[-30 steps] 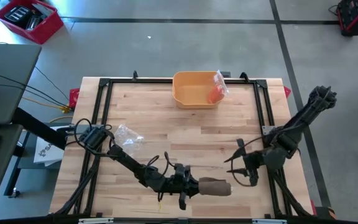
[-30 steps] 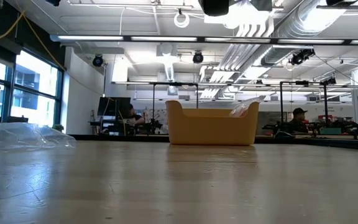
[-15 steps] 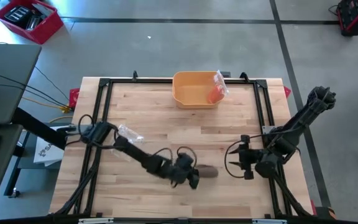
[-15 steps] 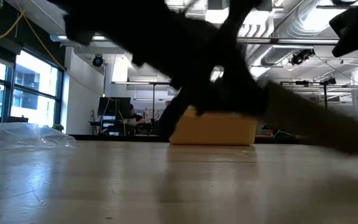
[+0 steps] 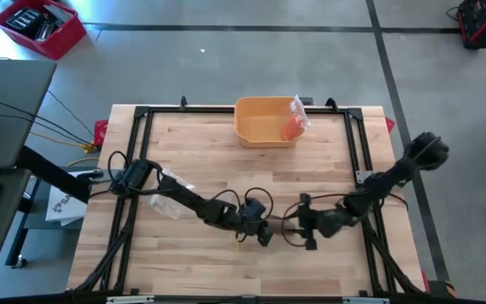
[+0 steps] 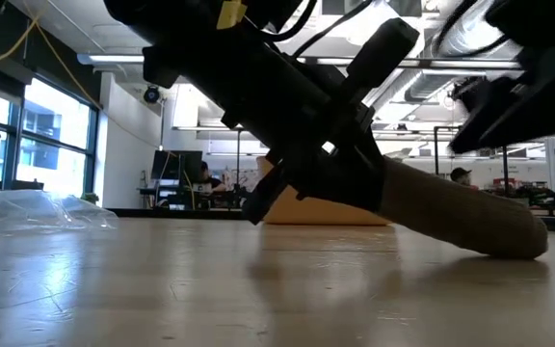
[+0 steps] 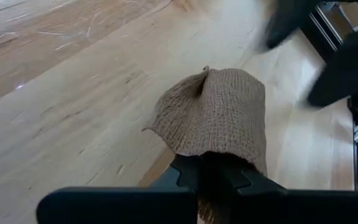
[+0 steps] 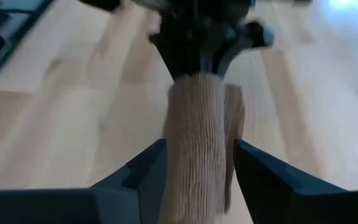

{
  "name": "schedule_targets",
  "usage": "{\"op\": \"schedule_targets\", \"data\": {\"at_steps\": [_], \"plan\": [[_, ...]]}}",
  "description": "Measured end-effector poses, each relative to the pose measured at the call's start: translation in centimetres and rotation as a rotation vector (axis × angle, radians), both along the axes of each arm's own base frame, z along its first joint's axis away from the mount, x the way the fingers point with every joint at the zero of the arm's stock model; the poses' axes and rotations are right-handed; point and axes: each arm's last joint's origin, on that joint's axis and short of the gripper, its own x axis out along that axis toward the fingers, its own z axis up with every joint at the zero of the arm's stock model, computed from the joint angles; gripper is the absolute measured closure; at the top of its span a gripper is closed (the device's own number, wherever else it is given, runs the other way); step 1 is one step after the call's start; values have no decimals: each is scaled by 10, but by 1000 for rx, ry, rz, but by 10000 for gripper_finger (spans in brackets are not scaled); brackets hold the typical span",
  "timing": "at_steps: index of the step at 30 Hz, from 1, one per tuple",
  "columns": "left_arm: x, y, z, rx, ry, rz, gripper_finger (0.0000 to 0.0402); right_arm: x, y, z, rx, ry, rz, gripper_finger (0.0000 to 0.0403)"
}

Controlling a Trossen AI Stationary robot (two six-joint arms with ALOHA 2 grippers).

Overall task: Roll bandage
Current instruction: Roll the brown bandage

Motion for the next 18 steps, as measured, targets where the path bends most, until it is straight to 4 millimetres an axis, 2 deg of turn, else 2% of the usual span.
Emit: {"op": "schedule_targets", "data": {"at_steps": [5,10,14,18], "plan": [[-1,-3,-1,12,4,-1,398,25,-11,-18,53,64,28,204],[-4,-5,-4,39,26,12,398,32,-13,-33,83,127,54,203],[-5,-7,-4,58,26,9,397,32,-12,-39,90,156,66,224],[-8,-11,-5,73,40,-11,374,32,-12,-39,93,158,73,267]]}}
